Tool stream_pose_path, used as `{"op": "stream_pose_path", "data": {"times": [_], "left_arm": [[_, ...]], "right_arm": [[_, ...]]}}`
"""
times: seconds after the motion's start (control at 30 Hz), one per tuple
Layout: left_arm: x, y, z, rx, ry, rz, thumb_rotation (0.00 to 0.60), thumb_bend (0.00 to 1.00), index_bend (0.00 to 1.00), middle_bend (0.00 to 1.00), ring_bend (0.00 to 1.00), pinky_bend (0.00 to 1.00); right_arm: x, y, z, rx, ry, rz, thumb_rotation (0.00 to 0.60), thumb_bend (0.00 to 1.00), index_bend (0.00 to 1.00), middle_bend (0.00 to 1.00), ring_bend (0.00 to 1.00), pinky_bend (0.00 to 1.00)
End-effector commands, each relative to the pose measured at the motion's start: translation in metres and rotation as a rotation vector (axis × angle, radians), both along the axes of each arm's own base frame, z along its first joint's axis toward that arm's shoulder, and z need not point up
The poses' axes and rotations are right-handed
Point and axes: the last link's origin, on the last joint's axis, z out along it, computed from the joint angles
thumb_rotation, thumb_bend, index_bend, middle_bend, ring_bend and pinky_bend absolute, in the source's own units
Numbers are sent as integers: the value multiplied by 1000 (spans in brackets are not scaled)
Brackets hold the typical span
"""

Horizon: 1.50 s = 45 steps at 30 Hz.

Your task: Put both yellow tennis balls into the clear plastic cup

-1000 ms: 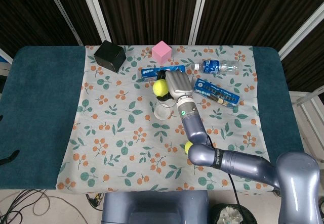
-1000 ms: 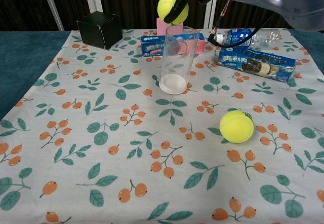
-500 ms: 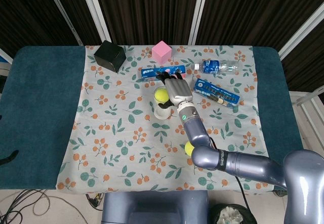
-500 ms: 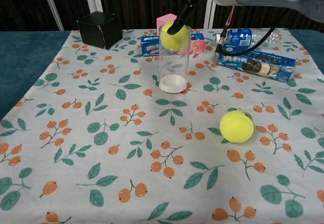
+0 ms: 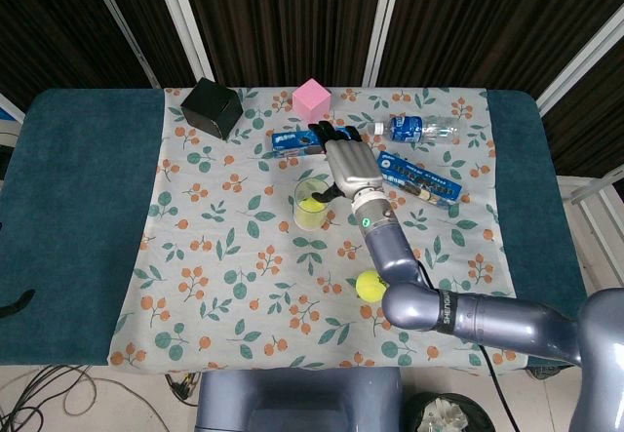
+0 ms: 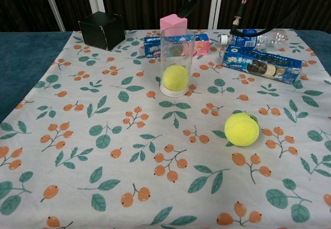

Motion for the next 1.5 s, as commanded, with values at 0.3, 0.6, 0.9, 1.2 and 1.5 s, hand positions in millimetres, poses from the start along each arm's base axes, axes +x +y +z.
{"op": "stream_pose_path", "data": {"times": [0.3, 0.6, 0.9, 1.2, 1.5], "left_arm": [[3, -1, -3, -8, 3, -9, 600, 125, 71, 0, 0, 84], [2, 0, -3, -7, 3, -2, 600, 124, 71, 0, 0, 84], [1, -1, -1, 1, -2, 4, 600, 124, 71, 0, 0, 84], [1, -1, 0, 7, -4, 8, 600, 124, 70, 0, 0, 84], [1, -1, 0, 7, -7, 14, 600, 124, 69, 0, 0, 84]], "right_arm": [[-110, 76, 20, 53, 88, -55, 600, 232, 114, 60, 147, 19], [-152, 104, -10, 98, 51, -64, 600, 232, 145, 60, 147, 18], [-165, 124, -30, 129, 36, -53, 600, 232, 170, 92, 177, 19], [-163, 149, -42, 204, 32, -44, 600, 232, 171, 92, 180, 19], [-173, 158, -64, 244, 60, -62, 600, 232, 198, 114, 211, 19]]}}
